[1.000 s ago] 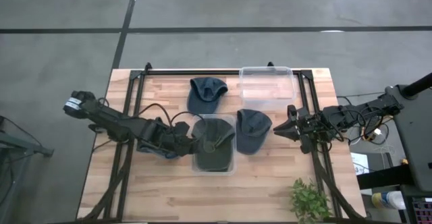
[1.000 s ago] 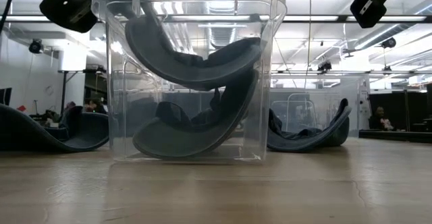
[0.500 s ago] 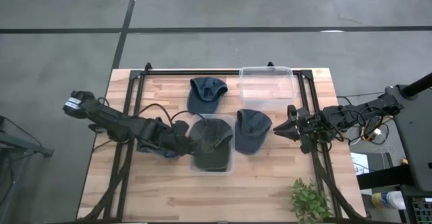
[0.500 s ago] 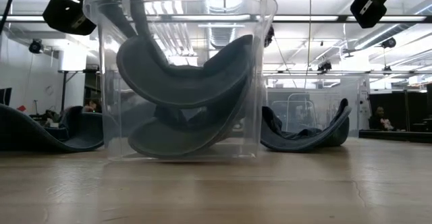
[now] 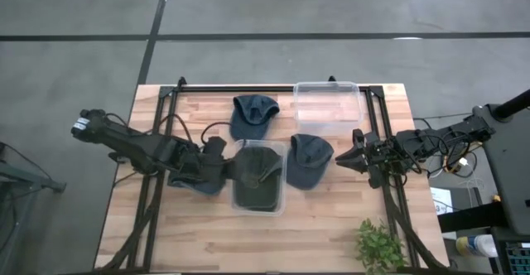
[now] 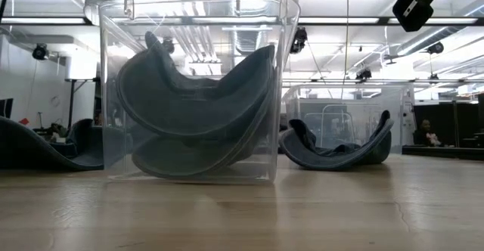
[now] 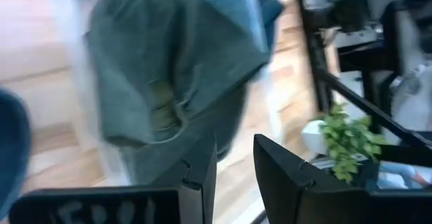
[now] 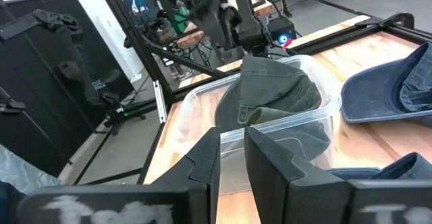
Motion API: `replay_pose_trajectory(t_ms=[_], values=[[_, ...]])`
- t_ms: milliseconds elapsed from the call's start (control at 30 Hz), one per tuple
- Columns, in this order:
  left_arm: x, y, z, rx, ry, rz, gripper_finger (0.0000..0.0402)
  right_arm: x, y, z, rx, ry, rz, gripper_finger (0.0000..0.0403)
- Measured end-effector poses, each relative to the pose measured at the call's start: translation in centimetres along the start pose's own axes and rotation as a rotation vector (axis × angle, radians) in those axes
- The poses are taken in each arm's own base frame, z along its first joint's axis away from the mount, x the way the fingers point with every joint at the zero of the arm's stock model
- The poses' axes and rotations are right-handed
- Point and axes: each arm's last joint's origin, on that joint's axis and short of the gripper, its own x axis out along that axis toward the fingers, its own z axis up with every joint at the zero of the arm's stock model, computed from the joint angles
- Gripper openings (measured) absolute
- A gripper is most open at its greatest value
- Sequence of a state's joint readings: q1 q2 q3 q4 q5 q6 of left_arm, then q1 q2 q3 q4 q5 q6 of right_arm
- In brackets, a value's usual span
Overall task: Pick & Place hat
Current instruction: Put the black cap into the bottom transparent bin
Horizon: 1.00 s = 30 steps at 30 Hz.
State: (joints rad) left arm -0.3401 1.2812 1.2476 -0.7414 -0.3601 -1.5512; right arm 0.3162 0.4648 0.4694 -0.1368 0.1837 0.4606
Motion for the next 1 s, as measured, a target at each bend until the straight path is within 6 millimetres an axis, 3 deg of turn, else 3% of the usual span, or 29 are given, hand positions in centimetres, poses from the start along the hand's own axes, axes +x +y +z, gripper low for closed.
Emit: replay_pose_trajectory(t_ms=[167, 400, 600, 800, 1000], values=[[-0.2, -0.7, 0.9, 0.108, -0.078, -0.009, 0.0091, 0.0, 0.0, 0.0, -0.001, 0.0, 0.0, 0.0063], [4.9, 2.3, 0.4, 0.141, 0.098, 0.194, 0.0091, 0.0, 0.0, 0.0, 0.004, 0.0, -0.001, 0.0063], [8.3, 3.1, 0.1, 0.147, 0.222, 0.272, 0.0091, 0.0, 0.0, 0.0, 0.033, -0.001, -0.001, 0.0063], [9.8, 2.2, 0.2, 0.183, 0.271, 0.272, 0.0091, 0.0, 0.0, 0.0, 0.037, -0.001, -0.001, 0.0063], [9.3, -0.1, 0.9, 0.23, 0.257, 0.202, 0.0091, 0.0, 0.0, 0.0, 0.036, -0.001, -0.001, 0.0063]])
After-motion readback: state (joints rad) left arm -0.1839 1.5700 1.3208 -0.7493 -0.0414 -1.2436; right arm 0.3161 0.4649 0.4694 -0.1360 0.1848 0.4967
